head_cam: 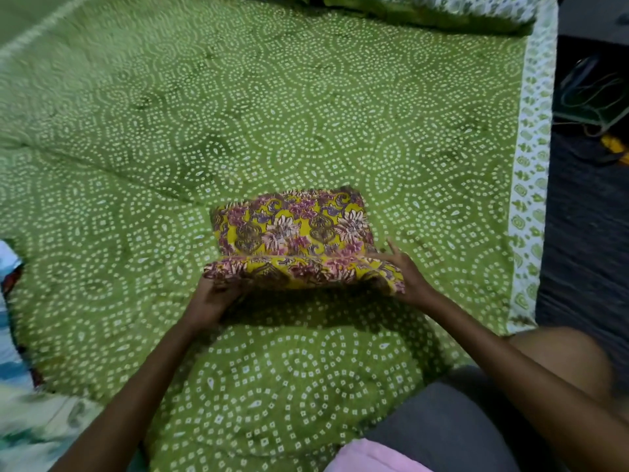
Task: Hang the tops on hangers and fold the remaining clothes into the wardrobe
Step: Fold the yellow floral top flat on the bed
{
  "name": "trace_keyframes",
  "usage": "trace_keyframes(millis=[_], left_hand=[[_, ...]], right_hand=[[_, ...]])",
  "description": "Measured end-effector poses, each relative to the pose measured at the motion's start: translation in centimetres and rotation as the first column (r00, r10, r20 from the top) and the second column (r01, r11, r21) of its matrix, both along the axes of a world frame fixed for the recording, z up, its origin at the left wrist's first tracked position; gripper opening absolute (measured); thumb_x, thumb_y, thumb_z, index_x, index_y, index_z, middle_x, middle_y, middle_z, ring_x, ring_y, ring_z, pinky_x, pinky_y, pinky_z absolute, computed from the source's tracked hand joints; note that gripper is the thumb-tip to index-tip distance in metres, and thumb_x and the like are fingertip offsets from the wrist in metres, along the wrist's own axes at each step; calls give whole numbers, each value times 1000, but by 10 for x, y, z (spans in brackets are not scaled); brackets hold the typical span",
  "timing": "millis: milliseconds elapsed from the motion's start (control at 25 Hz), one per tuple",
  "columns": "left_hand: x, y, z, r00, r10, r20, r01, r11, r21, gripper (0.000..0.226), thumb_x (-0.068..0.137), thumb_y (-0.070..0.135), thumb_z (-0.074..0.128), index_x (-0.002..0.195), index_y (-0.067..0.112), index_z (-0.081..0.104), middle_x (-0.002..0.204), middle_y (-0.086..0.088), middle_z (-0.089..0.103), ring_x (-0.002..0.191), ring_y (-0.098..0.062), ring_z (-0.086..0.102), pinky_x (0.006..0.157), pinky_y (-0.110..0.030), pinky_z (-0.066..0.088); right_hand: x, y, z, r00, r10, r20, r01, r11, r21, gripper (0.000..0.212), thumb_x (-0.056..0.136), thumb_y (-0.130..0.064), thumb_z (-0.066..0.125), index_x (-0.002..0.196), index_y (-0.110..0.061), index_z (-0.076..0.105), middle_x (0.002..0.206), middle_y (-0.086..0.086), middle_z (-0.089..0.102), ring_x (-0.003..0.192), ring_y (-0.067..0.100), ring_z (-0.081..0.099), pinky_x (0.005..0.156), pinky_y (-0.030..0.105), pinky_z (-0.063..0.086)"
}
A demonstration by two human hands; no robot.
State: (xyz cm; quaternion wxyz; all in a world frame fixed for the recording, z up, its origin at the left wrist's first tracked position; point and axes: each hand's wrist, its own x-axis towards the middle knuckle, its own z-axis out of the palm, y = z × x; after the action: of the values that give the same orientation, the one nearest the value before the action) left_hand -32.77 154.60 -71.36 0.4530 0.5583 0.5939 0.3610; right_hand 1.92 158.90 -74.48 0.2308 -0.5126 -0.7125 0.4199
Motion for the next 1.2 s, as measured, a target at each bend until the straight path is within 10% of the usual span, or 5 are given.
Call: trace_keyframes(millis=[200,400,640,880,1200], left_hand=[[30,-28,2,934,345,93,-325,929,-177,27,89,21,61,112,8,65,94,9,70,89,-8,65,77,-20,49],[45,-3,-2,806,440,-395,-508,858,-81,50,92,48,49,88,0,63,91,-21,65,87,-34,60,70,-35,39],[56,-7,-3,677,470,-566,-530,845,68,57,96,51,33,97,0,58,93,-24,64,88,-38,60,72,-39,42],[39,32,10,747,350,-565,-525,832,-178,76,90,66,32,97,-2,64,102,-22,63,92,-34,58,77,-37,41],[63,8,-11,614,614,-496,-605,770,204,42,97,41,43,104,2,59,88,-27,66,88,-39,60,93,-38,31]], right_hand=[[-27,8,20,869,-393,-299,279,891,-359,24,82,-18,70,99,-1,68,94,7,70,85,13,65,83,32,51],[-52,29,8,767,-641,23,624,737,-262,41,89,-37,59,116,-7,63,111,7,66,97,23,61,77,29,45],[-59,35,17,842,-539,-13,538,838,92,28,94,-22,54,115,-4,61,99,16,69,88,29,63,70,35,45],[-61,66,19,841,-528,120,540,834,-110,39,89,-46,54,96,-9,65,93,9,68,82,25,62,67,30,44],[-71,56,8,840,-464,281,389,876,285,27,100,-26,40,112,-6,55,88,19,67,79,35,62,60,34,37]])
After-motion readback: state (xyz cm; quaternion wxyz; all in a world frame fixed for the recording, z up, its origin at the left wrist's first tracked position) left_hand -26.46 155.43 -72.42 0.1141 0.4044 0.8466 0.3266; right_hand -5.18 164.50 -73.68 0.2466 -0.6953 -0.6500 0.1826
